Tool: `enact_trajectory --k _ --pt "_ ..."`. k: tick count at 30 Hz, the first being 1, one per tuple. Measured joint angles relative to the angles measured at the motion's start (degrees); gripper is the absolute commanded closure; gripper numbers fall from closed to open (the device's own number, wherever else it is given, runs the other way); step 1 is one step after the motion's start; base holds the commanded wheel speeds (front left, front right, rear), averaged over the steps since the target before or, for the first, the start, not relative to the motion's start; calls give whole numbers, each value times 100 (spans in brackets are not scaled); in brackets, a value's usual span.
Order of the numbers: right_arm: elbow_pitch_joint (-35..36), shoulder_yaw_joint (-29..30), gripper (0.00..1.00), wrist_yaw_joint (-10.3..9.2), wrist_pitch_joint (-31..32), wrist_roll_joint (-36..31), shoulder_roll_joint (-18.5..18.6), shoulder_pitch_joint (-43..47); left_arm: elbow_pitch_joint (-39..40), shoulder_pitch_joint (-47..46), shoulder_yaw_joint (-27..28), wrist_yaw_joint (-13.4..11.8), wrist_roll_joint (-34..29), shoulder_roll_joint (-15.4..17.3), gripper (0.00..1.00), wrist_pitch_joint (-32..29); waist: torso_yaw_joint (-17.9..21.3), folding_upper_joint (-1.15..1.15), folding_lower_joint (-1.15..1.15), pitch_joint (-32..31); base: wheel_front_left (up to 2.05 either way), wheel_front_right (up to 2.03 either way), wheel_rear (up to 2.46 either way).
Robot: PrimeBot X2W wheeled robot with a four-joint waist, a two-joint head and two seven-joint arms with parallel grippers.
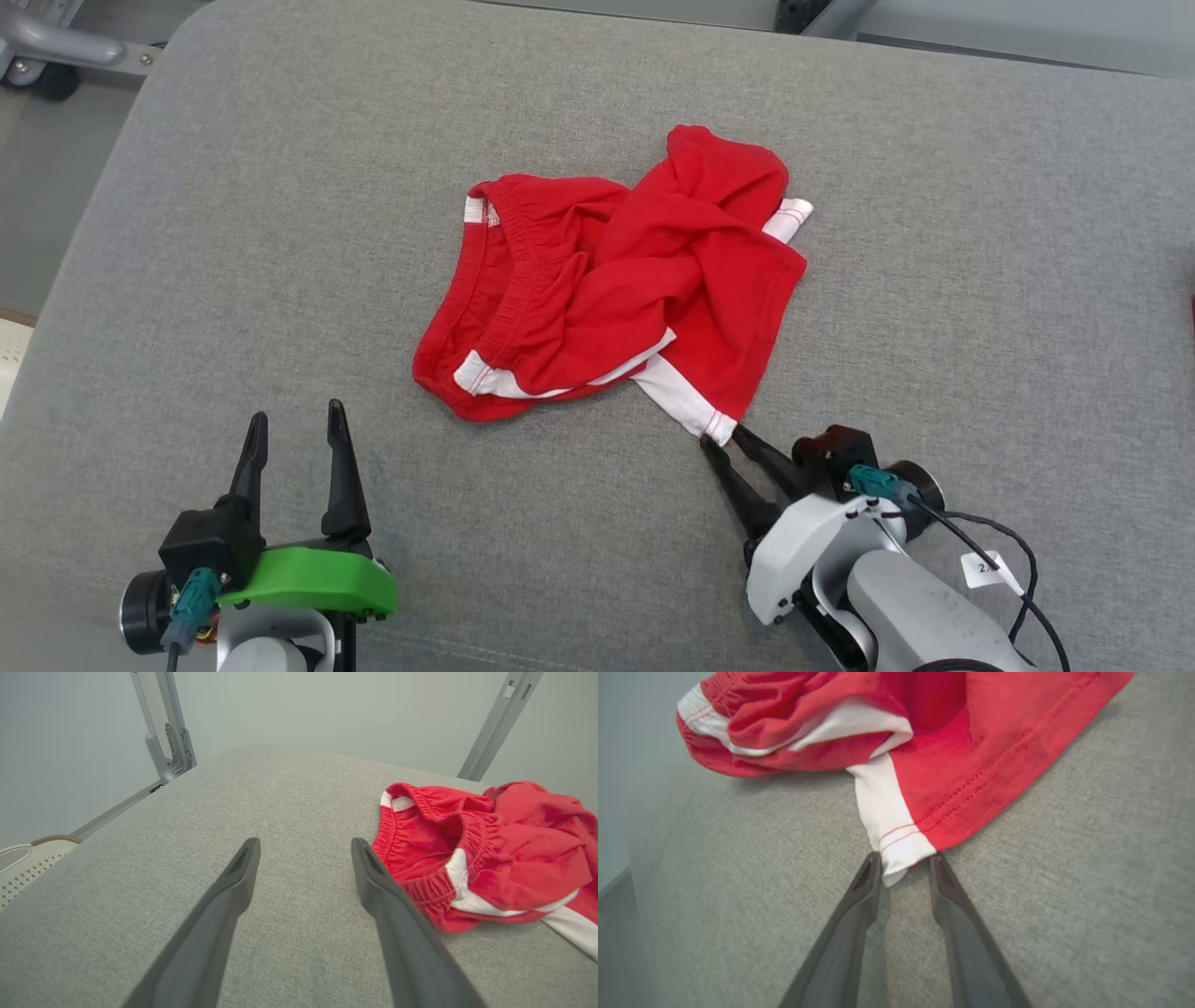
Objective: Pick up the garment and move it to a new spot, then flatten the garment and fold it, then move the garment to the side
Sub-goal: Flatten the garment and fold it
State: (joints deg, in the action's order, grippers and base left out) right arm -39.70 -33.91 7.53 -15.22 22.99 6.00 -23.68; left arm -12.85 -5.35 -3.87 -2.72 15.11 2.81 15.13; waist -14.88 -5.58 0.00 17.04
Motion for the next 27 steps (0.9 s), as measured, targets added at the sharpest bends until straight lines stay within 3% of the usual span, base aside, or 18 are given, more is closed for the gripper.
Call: enact_trajectory --k 1,2,10,23,24,25,27 --pt "-31 9 62 0 0 -10 -1 -31 0 -1 -11 2 0 0 0 0 -6 0 0 4 0 0 0" --pt "-54 19 100 0 1 -36 -2 -51 1 -2 -16 3 0 0 0 0 -9 0 0 7 0 0 0" --pt "51 323 100 1 13 -194 97 4 -10 17 -12 13 0 -1 0 0 105 0 0 -49 0 0 0" --pt "430 397 100 1 24 70 1188 384 -68 86 -144 63 43 -2 0 0 822 0 0 -282 0 0 0" --pt "422 432 88 1 24 102 1224 402 -74 85 -151 62 42 -3 0 0 880 0 0 -300 0 0 0" --pt "408 533 0 1 24 109 1239 463 -94 85 -151 60 42 -2 0 0 984 0 0 -338 0 0 0" --pt "454 703 0 0 24 89 1228 493 -105 86 -141 56 41 -3 0 0 1072 0 0 -380 0 0 0"
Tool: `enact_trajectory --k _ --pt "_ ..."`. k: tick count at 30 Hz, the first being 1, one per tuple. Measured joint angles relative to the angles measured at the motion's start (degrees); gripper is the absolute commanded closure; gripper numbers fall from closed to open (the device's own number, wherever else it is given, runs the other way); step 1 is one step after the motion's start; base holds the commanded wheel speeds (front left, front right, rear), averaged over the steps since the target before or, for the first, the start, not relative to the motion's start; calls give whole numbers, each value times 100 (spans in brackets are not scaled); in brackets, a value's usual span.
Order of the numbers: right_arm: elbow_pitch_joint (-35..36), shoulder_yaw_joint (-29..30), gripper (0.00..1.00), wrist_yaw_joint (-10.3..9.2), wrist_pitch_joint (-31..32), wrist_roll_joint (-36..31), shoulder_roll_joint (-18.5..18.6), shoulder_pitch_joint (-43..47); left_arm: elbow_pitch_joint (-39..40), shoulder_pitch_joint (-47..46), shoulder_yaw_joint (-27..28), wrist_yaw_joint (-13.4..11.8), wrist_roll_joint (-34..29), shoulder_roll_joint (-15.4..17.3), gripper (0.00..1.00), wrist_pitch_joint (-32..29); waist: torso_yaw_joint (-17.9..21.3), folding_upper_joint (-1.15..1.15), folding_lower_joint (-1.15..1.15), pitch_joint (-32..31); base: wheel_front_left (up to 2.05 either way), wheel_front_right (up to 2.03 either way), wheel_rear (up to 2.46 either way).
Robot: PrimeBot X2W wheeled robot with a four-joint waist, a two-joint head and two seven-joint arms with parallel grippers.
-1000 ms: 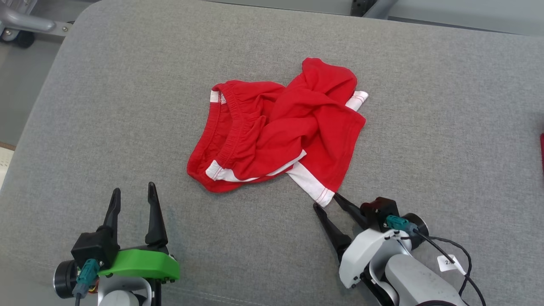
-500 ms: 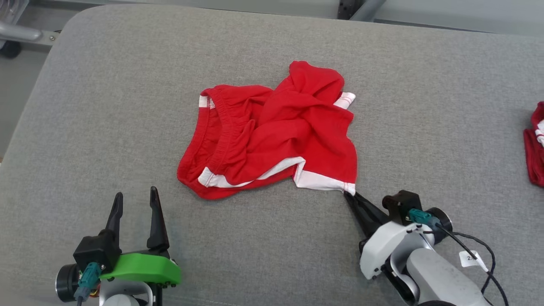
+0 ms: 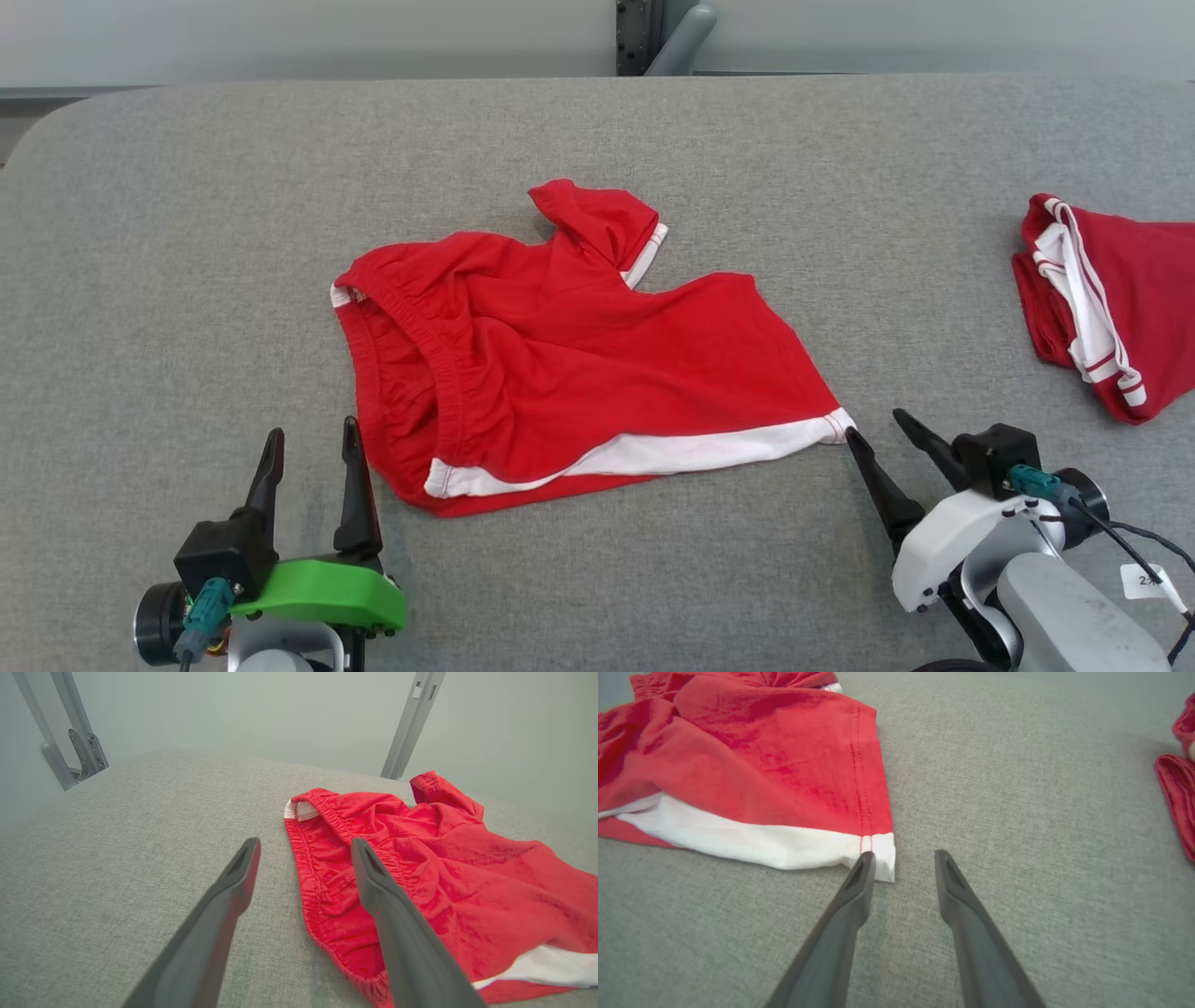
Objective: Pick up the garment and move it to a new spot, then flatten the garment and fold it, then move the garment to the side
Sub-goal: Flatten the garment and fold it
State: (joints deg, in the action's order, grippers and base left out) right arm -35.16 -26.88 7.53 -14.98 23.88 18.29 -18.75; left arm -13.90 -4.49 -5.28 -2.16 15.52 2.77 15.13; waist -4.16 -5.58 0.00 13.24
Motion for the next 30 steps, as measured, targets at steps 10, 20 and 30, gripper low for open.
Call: enact_trajectory --k 10,20,30 --pt "1144 1590 0 1 0 -1065 -878 662 -44 165 113 65 -205 1 0 0 351 0 0 -323 0 0 0" --pt "1519 1866 0 0 0 -1380 -1315 1062 -102 456 200 160 -400 2 0 0 693 -1 0 -650 0 0 0" --pt "1596 1942 0 0 0 -1445 -1408 1266 -137 632 7 162 -410 2 0 0 775 -1 0 -830 0 0 0"
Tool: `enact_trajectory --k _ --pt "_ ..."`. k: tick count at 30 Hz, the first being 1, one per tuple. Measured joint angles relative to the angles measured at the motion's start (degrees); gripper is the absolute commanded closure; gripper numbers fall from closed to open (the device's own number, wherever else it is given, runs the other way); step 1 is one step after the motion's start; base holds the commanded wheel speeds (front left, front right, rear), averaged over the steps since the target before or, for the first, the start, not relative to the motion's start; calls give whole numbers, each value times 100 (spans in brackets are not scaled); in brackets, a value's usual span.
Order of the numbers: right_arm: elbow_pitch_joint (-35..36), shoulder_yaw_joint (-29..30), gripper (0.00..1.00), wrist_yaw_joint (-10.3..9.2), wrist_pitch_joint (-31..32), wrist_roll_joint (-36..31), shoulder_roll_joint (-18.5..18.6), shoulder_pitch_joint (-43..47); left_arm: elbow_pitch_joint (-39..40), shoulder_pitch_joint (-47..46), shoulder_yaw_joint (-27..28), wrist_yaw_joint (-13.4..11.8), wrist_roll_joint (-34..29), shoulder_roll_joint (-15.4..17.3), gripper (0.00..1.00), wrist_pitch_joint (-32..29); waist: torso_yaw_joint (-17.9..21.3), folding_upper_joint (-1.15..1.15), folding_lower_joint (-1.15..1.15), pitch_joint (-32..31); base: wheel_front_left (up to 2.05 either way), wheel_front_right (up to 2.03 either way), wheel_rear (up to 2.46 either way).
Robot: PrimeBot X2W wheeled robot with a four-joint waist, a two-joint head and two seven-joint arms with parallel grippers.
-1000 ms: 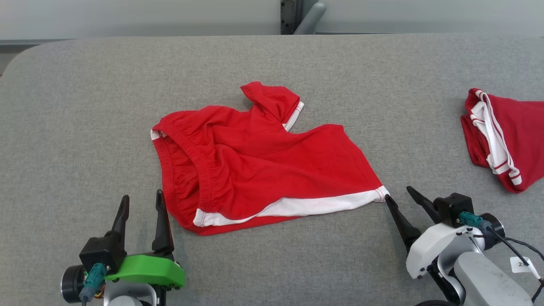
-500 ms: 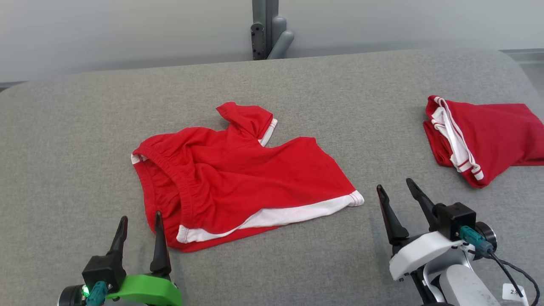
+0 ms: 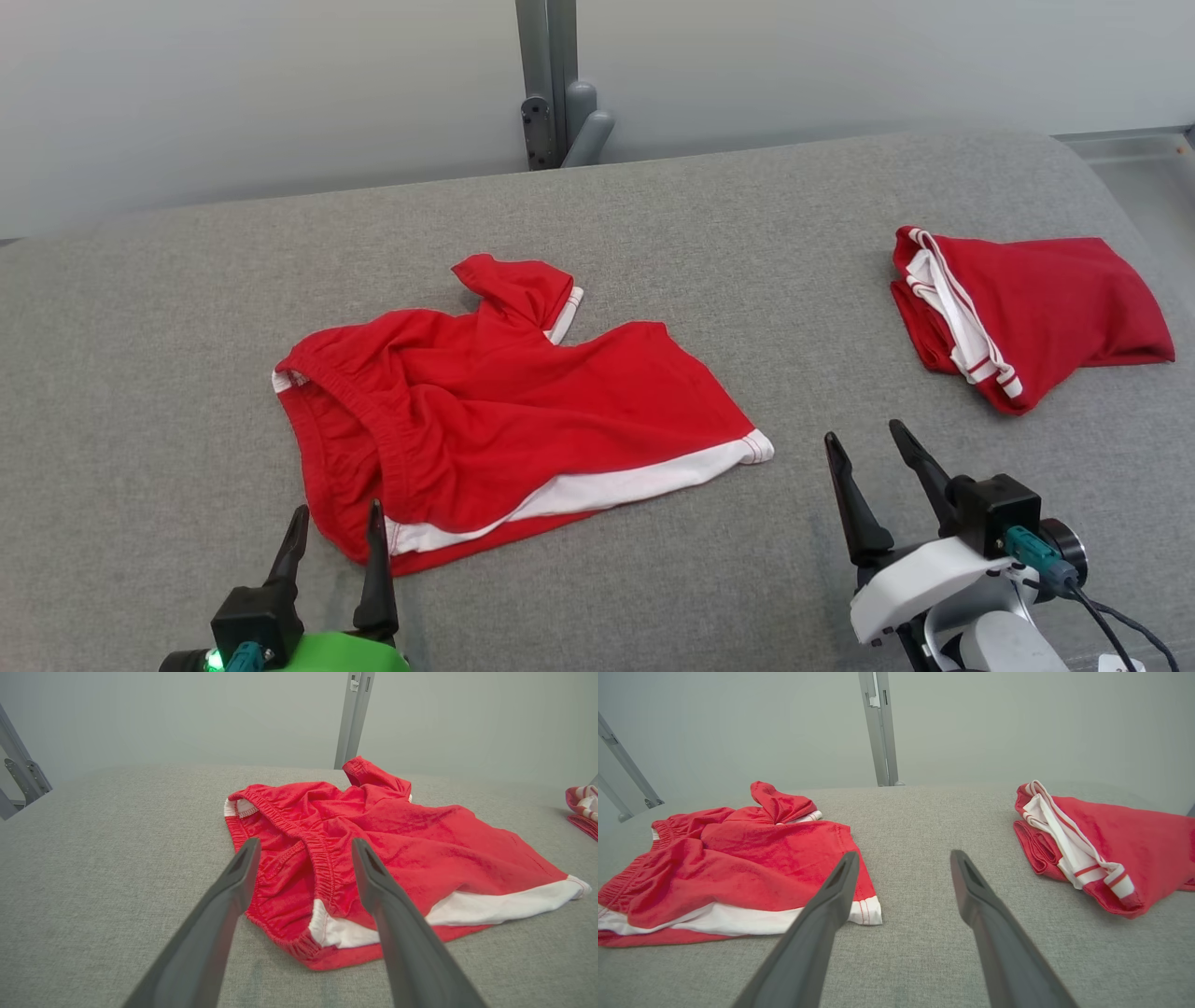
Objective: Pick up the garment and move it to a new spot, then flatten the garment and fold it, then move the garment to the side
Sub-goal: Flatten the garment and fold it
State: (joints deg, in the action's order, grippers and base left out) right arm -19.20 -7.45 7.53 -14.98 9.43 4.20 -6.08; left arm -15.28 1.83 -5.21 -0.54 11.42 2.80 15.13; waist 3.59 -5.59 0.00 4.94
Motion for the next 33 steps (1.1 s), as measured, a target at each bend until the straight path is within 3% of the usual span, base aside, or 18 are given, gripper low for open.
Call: enact_trajectory --k 10,22,24,28,29,31,32,33 --pt "-137 -185 0 0 0 2 -1 -11 -402 -44 -304 112 196 1 0 0 35 1 0 191 0 0 0" --pt "-274 -416 0 0 0 110 64 -234 -753 -387 -404 54 274 0 0 0 128 1 0 588 0 0 0" --pt "-292 -441 0 0 0 141 74 -269 -799 -423 -398 48 275 0 15 0 129 1 0 637 0 0 0" --pt "-319 -483 0 0 0 158 80 -324 -876 -482 -379 27 275 0 17 0 110 1 0 709 0 0 0" --pt "-323 -492 0 0 0 160 81 -349 -887 -488 -379 27 275 0 30 0 100 1 0 721 0 0 0" --pt "-339 -517 0 0 0 183 86 -370 -925 -511 -383 26 274 0 74 0 75 1 0 742 0 0 0" --pt "-361 -535 0 0 0 203 91 -370 -945 -520 -388 25 275 0 100 0 62 1 0 752 0 0 0" --pt "-381 -549 0 0 0 209 98 -374 -979 -533 -396 26 275 0 100 0 47 1 0 762 0 0 0"
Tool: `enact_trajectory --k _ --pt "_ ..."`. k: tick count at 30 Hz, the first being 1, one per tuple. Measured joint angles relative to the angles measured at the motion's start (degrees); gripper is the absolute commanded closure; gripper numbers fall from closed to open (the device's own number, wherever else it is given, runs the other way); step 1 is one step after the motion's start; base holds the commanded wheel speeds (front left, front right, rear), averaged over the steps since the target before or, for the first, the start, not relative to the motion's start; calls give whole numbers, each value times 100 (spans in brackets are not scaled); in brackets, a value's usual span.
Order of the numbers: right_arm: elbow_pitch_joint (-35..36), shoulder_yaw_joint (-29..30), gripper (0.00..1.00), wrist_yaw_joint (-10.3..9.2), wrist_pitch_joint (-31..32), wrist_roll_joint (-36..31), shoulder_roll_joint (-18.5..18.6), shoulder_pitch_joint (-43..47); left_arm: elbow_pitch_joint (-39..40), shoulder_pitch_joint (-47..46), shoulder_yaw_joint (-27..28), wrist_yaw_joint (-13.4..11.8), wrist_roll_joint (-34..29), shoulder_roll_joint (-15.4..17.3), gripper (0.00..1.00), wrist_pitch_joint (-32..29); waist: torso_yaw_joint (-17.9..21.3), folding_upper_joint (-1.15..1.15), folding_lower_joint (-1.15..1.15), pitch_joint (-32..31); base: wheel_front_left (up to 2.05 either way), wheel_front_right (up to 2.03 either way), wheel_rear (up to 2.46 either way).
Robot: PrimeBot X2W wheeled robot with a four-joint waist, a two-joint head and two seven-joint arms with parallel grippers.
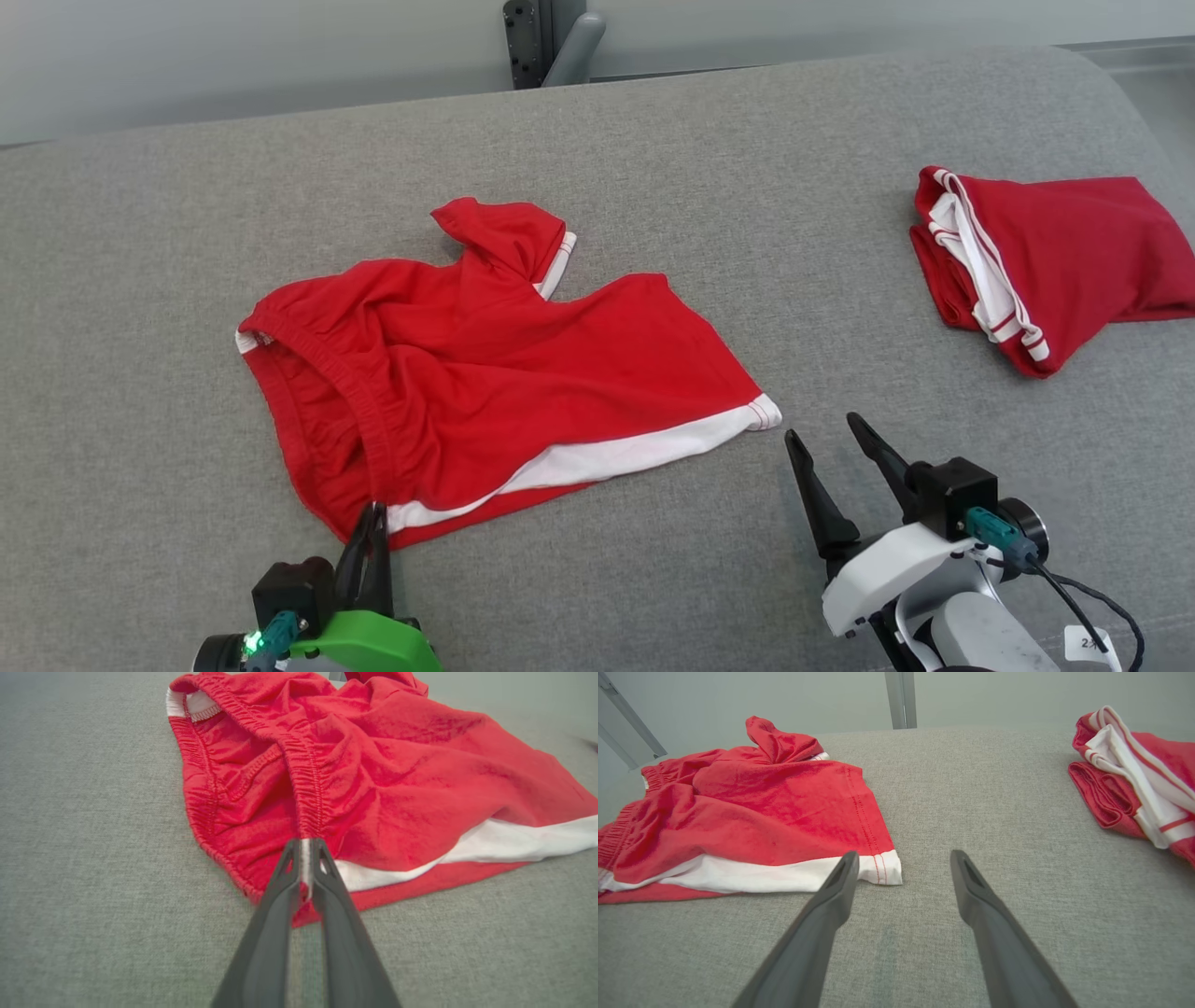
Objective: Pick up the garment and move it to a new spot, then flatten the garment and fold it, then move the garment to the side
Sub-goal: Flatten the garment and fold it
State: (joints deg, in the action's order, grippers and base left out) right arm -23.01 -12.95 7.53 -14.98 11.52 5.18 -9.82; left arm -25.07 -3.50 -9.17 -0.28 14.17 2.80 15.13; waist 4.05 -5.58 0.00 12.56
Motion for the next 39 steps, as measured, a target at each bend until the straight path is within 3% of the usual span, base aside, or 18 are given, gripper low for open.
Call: enact_trajectory --k 16,17,18,19,30,31,32,33,34,39 --pt "-294 -45 0 0 0 186 -22 -253 -94 -146 -10 131 2 0 100 0 -337 0 0 276 0 0 0" --pt "-296 -48 0 0 0 190 -21 -257 -89 -160 -11 143 10 0 60 0 -348 0 0 292 0 0 0" --pt "-300 -53 0 0 0 192 -21 -260 -86 -175 -14 159 22 0 2 0 -356 0 0 305 0 0 0" --pt "-304 -58 0 0 0 192 -21 -264 -85 -184 -13 175 37 0 0 0 -361 0 0 316 0 0 0" --pt "-321 -59 0 0 0 192 -23 -280 -116 -210 -58 238 92 0 0 0 -352 0 0 355 0 0 0" --pt "-321 -55 0 0 0 192 -23 -281 -132 -220 -77 277 93 0 55 0 -351 0 0 367 0 0 0" --pt "-321 -53 0 0 0 192 -22 -282 -138 -227 -86 281 93 0 81 0 -352 0 0 373 0 0 0" --pt "-321 -49 0 0 0 193 -21 -286 -142 -243 -97 286 93 0 81 0 -354 0 0 379 0 0 0" --pt "-321 -48 0 0 0 196 -20 -290 -143 -258 -107 290 92 0 100 0 -359 0 0 385 0 0 0" --pt "-349 -48 0 0 0 202 -19 -312 -145 -276 -107 307 74 0 100 0 -397 0 0 400 0 0 0"
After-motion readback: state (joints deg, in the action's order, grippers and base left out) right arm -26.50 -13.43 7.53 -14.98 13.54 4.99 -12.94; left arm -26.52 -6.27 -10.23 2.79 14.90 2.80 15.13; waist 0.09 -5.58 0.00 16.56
